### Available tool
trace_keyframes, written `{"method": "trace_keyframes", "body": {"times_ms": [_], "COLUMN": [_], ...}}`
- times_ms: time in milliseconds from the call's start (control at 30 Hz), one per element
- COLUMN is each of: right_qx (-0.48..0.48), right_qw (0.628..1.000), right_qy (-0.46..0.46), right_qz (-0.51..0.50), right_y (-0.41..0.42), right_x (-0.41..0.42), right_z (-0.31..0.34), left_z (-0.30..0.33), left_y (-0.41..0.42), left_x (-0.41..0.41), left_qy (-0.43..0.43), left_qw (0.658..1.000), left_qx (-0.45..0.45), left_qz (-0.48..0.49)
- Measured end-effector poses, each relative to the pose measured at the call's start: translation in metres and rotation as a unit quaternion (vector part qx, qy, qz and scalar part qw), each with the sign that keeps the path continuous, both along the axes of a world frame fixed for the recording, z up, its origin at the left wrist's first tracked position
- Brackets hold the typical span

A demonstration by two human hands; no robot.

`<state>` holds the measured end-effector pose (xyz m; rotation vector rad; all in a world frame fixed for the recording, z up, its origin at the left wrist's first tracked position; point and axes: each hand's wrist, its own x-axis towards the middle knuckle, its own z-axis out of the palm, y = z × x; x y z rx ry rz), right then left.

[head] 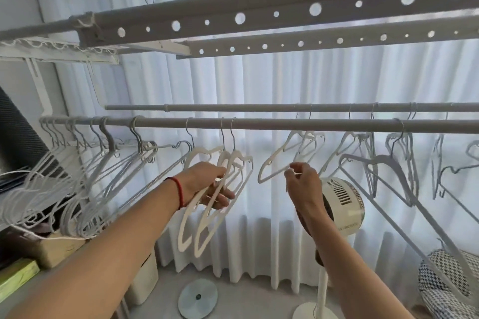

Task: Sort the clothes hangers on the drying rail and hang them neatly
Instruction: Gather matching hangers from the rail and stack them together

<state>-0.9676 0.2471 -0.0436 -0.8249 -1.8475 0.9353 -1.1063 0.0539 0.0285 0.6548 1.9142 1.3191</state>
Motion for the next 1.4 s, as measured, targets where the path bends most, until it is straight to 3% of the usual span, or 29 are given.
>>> {"method": "trace_keyframes", "body": {"times_ms": [67,133,200,267,300,333,400,500,633,800,967,1100,1167,1267,1333,1400], "right_qx": [-0.07,-0.139,-0.223,-0.303,-0.339,-0.369,-0.393,-0.399,-0.394,-0.386,-0.337,-0.351,-0.354,-0.325,-0.312,-0.319], "right_qw": [0.997,0.987,0.971,0.949,0.937,0.926,0.915,0.912,0.913,0.907,0.93,0.918,0.913,0.927,0.933,0.931], "right_qy": [-0.037,-0.076,-0.07,-0.033,-0.012,0.009,0.032,0.059,0.088,0.151,0.125,0.156,0.171,0.148,0.13,0.116], "right_qz": [0.009,0.031,0.057,0.075,0.082,0.086,0.081,0.075,0.058,0.07,0.082,0.104,0.108,0.114,0.126,0.137], "right_y": [0.015,0.027,0.035,0.044,0.048,0.053,0.059,0.061,0.063,0.069,0.055,0.039,0.031,0.018,0.007,-0.006], "right_x": [-0.007,-0.017,-0.029,-0.039,-0.045,-0.051,-0.062,-0.073,-0.061,-0.033,-0.003,0.018,0.03,0.05,0.061,0.069], "right_z": [-0.002,-0.001,0.002,0.008,0.01,0.01,0.007,-0.003,-0.006,0.005,-0.007,-0.013,-0.014,-0.026,-0.039,-0.053], "left_z": [0.007,0.02,0.027,0.03,0.031,0.032,0.034,0.026,0.014,0.001,-0.021,-0.02,-0.015,-0.009,-0.002,0.008], "left_y": [-0.002,-0.004,-0.004,-0.001,0.002,0.006,0.018,0.053,0.11,0.161,0.185,0.195,0.195,0.192,0.191,0.193], "left_x": [0.006,0.017,0.03,0.047,0.056,0.064,0.073,0.077,0.068,0.042,0.029,0.029,0.033,0.043,0.052,0.059], "left_qy": [0.101,0.279,0.483,0.616,0.662,0.686,0.658,0.585,0.564,0.536,0.437,0.397,0.425,0.497,0.481,0.413], "left_qw": [0.994,0.951,0.847,0.747,0.713,0.702,0.748,0.81,0.805,0.811,0.871,0.889,0.876,0.856,0.875,0.906], "left_qx": [-0.049,-0.13,-0.215,-0.219,-0.184,-0.134,-0.026,-0.046,-0.167,-0.224,-0.223,-0.223,-0.218,-0.139,-0.027,0.061], "left_qz": [0.008,0.022,0.058,0.12,0.14,0.139,0.084,-0.019,-0.078,-0.065,-0.023,-0.051,-0.064,-0.033,-0.044,-0.068]}}
